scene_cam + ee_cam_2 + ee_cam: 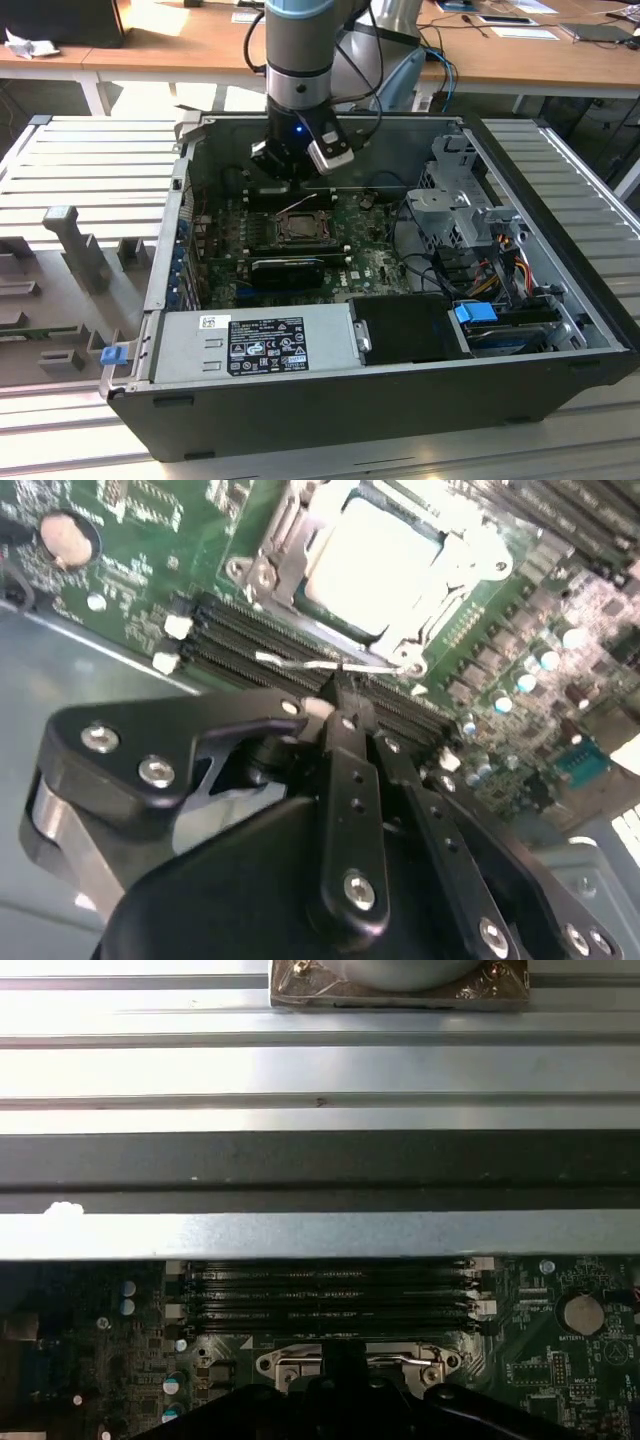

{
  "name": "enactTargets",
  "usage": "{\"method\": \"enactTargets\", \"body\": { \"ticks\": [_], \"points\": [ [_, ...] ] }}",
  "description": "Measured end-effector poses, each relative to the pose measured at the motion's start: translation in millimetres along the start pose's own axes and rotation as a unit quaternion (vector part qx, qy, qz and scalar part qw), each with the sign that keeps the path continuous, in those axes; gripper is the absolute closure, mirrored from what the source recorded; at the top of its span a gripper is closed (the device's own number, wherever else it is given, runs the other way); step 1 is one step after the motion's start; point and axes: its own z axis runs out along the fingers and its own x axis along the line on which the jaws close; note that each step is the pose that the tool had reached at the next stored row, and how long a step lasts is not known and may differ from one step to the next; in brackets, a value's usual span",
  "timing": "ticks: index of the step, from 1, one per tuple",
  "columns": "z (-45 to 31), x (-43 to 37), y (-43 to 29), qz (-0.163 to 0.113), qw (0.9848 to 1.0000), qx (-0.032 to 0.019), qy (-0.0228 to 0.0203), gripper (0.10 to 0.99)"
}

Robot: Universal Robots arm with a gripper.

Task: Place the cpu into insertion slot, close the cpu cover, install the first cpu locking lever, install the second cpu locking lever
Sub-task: 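Install the first cpu locking lever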

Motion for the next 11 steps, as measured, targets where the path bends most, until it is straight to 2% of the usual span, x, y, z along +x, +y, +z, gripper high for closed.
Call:
{"method": "enactTargets", "body": {
  "ticks": [4, 7, 11],
  "points": [
    [5.9, -0.9, -0.1, -0.007, 1.0, -0.0001, 0.0007, 0.98],
    [7.2, -1.7, 1.6, -0.007, 1.0, 0.0, 0.0008, 0.98],
    [11.1, -8.0, 5.6, -0.007, 1.0, -0.0001, 0.0007, 0.98]
  ]
}}
